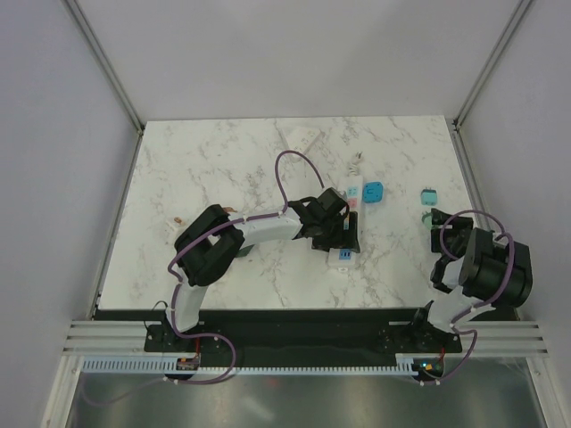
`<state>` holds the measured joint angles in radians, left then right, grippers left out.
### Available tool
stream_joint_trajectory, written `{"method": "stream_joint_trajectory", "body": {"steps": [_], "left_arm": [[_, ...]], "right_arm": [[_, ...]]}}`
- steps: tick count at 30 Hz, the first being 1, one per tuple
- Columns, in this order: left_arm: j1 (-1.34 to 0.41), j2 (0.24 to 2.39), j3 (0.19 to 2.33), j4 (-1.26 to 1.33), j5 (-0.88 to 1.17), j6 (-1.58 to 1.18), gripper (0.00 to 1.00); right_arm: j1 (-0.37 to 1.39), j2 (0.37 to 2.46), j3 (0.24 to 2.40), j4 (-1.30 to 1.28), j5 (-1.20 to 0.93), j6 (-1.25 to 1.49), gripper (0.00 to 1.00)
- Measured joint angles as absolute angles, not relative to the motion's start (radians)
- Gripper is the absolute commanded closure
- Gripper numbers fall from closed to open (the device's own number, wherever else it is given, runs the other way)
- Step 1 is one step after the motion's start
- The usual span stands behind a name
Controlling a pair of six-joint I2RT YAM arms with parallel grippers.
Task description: Pull the plug off the socket
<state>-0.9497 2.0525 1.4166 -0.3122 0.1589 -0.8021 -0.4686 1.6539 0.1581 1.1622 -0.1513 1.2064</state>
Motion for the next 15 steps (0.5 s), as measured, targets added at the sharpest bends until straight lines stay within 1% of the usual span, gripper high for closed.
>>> {"method": "stream_joint_trajectory", "body": {"steps": [5,9,11,15], "left_arm": [[-0.95,2.053,1.417,-0.312,0.159,-0.802,0.98],[-0.95,2.053,1.417,-0.312,0.159,-0.802,0.98],[-0.95,2.053,1.417,-0.312,0.159,-0.802,0.98],[-0.95,2.053,1.417,-0.312,0.159,-0.802,0.98]], "right_arm": [[-0.469,1.525,0.158,0.988,-0.142,1.172,0.25],[-0.469,1.38,0.162,0.806,-0.139,1.133,0.25],[-0.469,1.32,0.173,0.72,-0.135,1.11,0.22],[-0.472,1.211,0.241,0.494,-0.099,1.02,0.19]]}}
